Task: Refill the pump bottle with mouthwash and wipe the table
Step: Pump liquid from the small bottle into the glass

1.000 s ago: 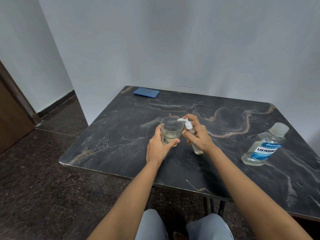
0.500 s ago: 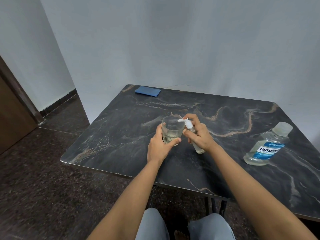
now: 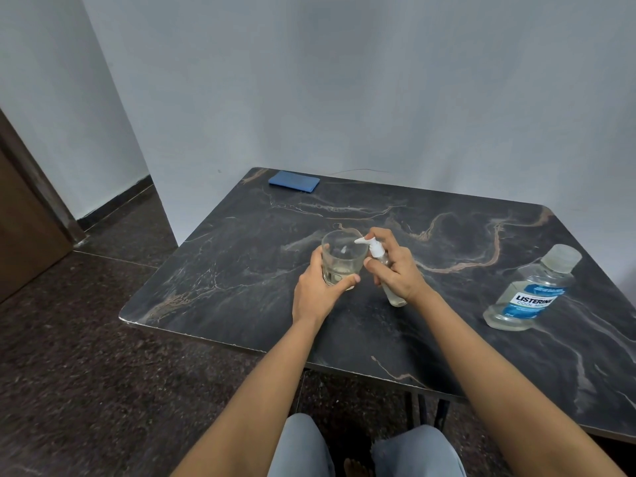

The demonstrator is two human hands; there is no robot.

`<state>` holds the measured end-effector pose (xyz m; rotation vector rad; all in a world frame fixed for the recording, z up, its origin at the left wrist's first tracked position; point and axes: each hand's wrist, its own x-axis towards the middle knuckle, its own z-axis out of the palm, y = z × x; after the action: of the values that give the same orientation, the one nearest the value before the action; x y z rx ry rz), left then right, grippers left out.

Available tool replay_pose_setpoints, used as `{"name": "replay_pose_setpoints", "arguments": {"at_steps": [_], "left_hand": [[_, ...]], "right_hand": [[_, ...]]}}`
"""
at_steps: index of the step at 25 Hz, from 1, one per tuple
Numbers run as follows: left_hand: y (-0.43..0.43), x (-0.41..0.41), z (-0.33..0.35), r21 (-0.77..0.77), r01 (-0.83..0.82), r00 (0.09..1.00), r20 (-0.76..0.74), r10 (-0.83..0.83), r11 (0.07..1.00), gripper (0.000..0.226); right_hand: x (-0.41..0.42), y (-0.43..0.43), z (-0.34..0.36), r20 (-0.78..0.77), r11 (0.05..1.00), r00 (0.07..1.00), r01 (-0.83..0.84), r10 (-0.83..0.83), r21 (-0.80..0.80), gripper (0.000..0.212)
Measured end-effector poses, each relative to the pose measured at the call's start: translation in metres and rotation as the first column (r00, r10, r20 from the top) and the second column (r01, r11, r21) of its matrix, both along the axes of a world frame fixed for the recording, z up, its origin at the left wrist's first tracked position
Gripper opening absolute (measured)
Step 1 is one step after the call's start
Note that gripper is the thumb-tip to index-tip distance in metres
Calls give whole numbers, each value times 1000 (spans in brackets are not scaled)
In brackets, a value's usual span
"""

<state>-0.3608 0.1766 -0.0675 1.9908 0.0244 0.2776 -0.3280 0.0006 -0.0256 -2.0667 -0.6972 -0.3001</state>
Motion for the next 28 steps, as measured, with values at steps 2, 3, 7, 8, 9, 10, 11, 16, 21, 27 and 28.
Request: {"name": "replay_pose_setpoints", "arguments": {"at_steps": [2, 3, 7, 8, 9, 10, 11, 16, 21, 27, 28], "left_hand": [[0, 0, 0, -1, 2, 1000, -4, -2, 1000, 83], [0, 0, 0, -6, 3, 1000, -7, -3, 1000, 84], [0, 0, 0, -10, 7, 1000, -9, -7, 1000, 85], [0, 0, 0, -9, 5, 1000, -8, -5, 1000, 84], [0, 0, 0, -8, 4, 1000, -7, -4, 1000, 84], [0, 0, 1, -8, 3, 1000, -7, -3, 1000, 84], [0, 0, 1, -8, 3, 1000, -8, -3, 1000, 84], [0, 1, 0, -3, 2, 1000, -14, -2, 1000, 85], [1, 1, 1, -9, 4, 1000, -12, -4, 1000, 85], [0, 1, 0, -13, 8, 1000, -10, -9, 1000, 85], [1, 1, -1, -14, 9, 1000, -10, -9, 1000, 86]], "right_hand": [[0, 1, 2, -9, 1000, 1000, -10, 10, -11, 41], [0, 1, 3, -14, 1000, 1000, -18, 17, -12, 46], [-1, 1, 5, -19, 999, 999, -43, 43, -15, 58], [0, 1, 5, -21, 999, 999, -41, 41, -10, 57], [1, 1, 4, -25, 999, 999, -38, 38, -1, 54], [1, 1, 3, -29, 999, 999, -32, 33, 6, 51], [1, 1, 2, -32, 1000, 999, -27, 27, 10, 47], [2, 0, 1, -60, 999, 998, -28, 31, 39, 39], [2, 0, 2, -79, 998, 996, -49, 52, 44, 52], [2, -1, 0, -112, 996, 992, -51, 60, 79, 36], [3, -1, 0, -120, 996, 991, -51, 60, 77, 34]]}}
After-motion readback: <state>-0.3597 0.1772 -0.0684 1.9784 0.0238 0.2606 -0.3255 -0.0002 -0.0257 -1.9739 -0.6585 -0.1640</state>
